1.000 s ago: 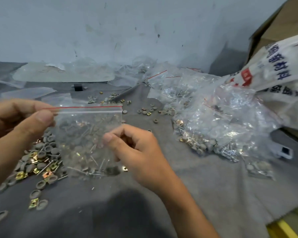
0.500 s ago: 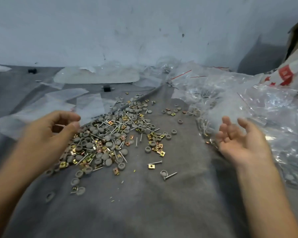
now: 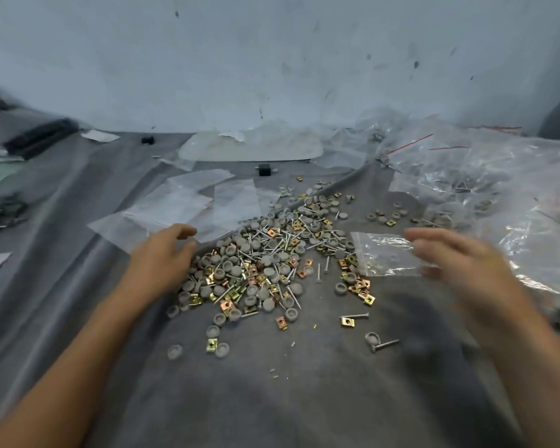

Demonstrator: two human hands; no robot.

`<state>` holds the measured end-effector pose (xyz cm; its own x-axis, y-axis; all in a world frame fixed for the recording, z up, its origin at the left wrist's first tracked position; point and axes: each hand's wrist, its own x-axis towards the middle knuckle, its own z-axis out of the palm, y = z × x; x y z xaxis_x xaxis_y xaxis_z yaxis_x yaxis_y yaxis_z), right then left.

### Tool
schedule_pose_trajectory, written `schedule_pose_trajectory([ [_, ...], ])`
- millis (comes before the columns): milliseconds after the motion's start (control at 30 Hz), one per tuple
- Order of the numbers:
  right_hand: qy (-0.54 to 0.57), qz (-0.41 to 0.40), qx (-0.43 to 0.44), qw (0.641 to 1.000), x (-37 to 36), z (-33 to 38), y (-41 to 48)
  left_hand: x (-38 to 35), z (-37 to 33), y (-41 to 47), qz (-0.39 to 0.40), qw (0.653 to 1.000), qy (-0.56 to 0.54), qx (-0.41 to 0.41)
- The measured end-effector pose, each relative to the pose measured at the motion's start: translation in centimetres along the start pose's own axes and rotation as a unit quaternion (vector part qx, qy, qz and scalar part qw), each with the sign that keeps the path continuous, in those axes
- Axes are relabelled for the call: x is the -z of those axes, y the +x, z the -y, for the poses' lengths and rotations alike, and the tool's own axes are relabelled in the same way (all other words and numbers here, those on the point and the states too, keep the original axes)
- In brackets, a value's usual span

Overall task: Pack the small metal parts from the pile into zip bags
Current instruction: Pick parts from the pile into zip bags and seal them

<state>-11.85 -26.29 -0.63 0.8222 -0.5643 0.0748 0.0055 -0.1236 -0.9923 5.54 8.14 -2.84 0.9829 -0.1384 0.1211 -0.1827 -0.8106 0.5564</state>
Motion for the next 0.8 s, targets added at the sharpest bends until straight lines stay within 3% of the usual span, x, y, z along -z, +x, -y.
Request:
schedule_pose_trajectory([
  [33,-0.127,0.009,0.033,0.991,-0.5,-1.1,0.7,0.0,-0.1,-0.1,0.001,1.000,-0.010,0.001],
  [100,-0.382,0.053,0.043,0.921,-1.3,-3.3,1.8,0.1,-0.4,-0.2,0.001,1.000,-0.023,0.002],
  [167,-0.494,0.042,0.022,0.868,-1.5,-4.4,2.8,0.2,-0.1,-0.4,-0.004,1.000,-0.024,-0.007],
  [200,-0.500,0.014,0.042,0.865,-1.4,-4.6,3.1,0.3,0.2,-0.4,-0.007,1.000,-0.025,-0.013],
  [300,-0.333,-0.112,0.066,0.934,-0.8,-3.8,3.8,0.4,1.3,-0.2,-0.014,0.999,-0.025,-0.033],
  [333,-0.200,-0.161,0.026,0.966,-0.2,-3.1,4.0,0.3,2.0,0.1,-0.013,0.999,-0.022,-0.038],
  [367,-0.042,-0.211,-0.016,0.976,0.7,-2.4,4.1,0.0,2.6,0.5,-0.011,0.999,-0.027,-0.040],
  [433,0.201,-0.280,-0.068,0.936,2.4,-1.5,4.0,-0.6,4.3,1.4,-0.009,0.998,-0.048,-0.040],
  [467,0.258,-0.303,-0.076,0.914,3.2,-1.3,3.8,-1.0,4.9,1.8,-0.010,0.998,-0.053,-0.041],
  [567,0.255,-0.340,-0.045,0.904,4.0,-1.2,2.9,-1.0,3.6,1.3,-0.018,0.997,-0.064,-0.048],
  [633,0.272,-0.242,-0.066,0.929,3.0,-0.8,2.6,-0.8,1.5,0.7,-0.022,0.996,-0.076,-0.041],
  [700,0.316,-0.136,-0.131,0.930,1.6,-0.5,2.8,-1.2,-0.4,0.5,-0.021,0.994,-0.105,-0.036],
  [800,0.290,-0.197,-0.169,0.921,1.4,-0.7,3.7,-2.6,-2.7,2.0,-0.047,0.992,-0.113,-0.035],
])
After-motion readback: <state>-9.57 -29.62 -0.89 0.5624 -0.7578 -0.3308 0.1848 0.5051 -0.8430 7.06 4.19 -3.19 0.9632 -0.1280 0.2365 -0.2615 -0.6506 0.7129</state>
